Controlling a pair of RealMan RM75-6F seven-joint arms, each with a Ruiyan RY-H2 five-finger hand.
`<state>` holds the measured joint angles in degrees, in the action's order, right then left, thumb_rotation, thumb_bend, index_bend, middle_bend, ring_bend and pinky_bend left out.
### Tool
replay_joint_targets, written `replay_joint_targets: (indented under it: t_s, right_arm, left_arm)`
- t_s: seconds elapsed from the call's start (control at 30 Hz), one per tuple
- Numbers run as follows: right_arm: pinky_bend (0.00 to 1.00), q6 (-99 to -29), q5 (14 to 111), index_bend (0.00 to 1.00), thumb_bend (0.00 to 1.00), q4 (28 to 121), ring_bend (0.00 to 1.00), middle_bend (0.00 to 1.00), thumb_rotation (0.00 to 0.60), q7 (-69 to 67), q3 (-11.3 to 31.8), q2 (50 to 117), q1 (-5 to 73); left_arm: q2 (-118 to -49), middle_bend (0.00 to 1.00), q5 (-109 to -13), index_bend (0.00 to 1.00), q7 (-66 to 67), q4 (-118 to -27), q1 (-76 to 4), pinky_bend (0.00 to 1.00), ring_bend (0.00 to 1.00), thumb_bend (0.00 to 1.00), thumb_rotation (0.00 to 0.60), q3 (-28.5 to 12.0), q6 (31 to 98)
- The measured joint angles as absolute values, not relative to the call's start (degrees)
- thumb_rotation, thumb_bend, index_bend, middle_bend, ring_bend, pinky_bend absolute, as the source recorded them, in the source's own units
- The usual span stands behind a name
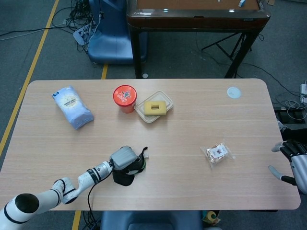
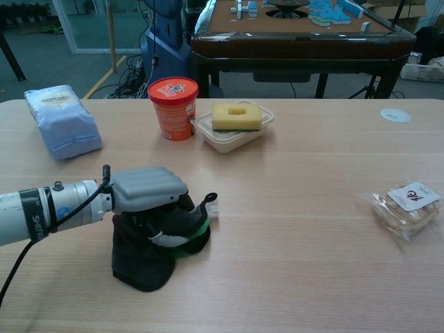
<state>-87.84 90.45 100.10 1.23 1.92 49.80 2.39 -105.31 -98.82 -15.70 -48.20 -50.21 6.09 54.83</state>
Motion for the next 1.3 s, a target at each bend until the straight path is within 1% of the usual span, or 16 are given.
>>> replay_joint_targets:
  t_s: [0.17, 0.33, 0.5, 0.7, 0.87, 0.97, 1.17, 1.3]
  right_arm:
    - [0.29, -88.0, 90.4, 0.40, 0.28, 100.0, 0.24, 0.36, 0.600, 1.0, 1.9, 49.7, 2.2]
    - [0.29, -88.1, 90.2, 0.40, 0.28, 99.7, 0.24, 0.36, 0.600, 0.7, 2.0, 49.8, 2.0]
    - [0.29, -87.7, 90.3, 0.40, 0.28, 99.5, 0.24, 0.36, 0.600, 0.6, 2.1, 49.9, 2.3]
    - [0.29, -87.1, 90.6, 0.40, 0.28, 99.3, 0.24, 0.36, 0.600, 0.4, 2.2, 50.2, 2.8]
    - [0.29, -87.0, 90.8, 0.40, 0.28, 99.2, 0.24, 0.36, 0.600, 0.4, 2.2, 50.4, 2.9]
    - [0.29, -87.1, 90.8, 0.40, 0.28, 99.3, 0.24, 0.36, 0.600, 0.5, 2.1, 50.3, 2.8]
    - [0.29, -87.9, 90.8, 0.40, 0.28, 99.5, 0.24, 0.36, 0.600, 0.5, 2.0, 50.1, 2.3]
    - [0.29, -88.3, 90.9, 0.40, 0.28, 99.6, 0.24, 0.36, 0.600, 0.5, 1.9, 50.0, 2.0]
  left_arm:
    - [-106.9, 0.68, -98.1, 0.65, -13.4, -44.9, -51.0, 1.00, 0.69, 0.33, 0.600, 5.3, 53.4]
    - [-107.6, 0.68, -95.5, 0.65, -11.8, -39.9, -51.3, 1.00, 0.69, 0.33, 0.600, 3.5, 51.4]
    - [-106.5, 0.68, -93.6, 0.65, -10.9, -36.2, -50.6, 1.00, 0.69, 0.33, 0.600, 2.5, 51.0]
    - [-104.2, 0.68, -91.1, 0.65, -10.9, -34.5, -49.2, 1.00, 0.69, 0.33, 0.600, 1.6, 50.4]
    - [-103.8, 0.68, -90.8, 0.65, -12.1, -36.2, -48.9, 1.00, 0.68, 0.33, 0.600, 1.6, 50.2]
    - [-103.8, 0.68, -90.9, 0.65, -14.0, -38.8, -49.0, 0.99, 0.68, 0.33, 0.600, 1.7, 50.1]
    - [-104.4, 0.68, -93.7, 0.65, -14.8, -43.6, -50.2, 0.99, 0.68, 0.33, 0.600, 3.2, 51.2]
    - [-104.4, 0.68, -95.1, 0.65, -15.7, -48.4, -51.1, 0.99, 0.68, 0.33, 0.600, 3.9, 51.9]
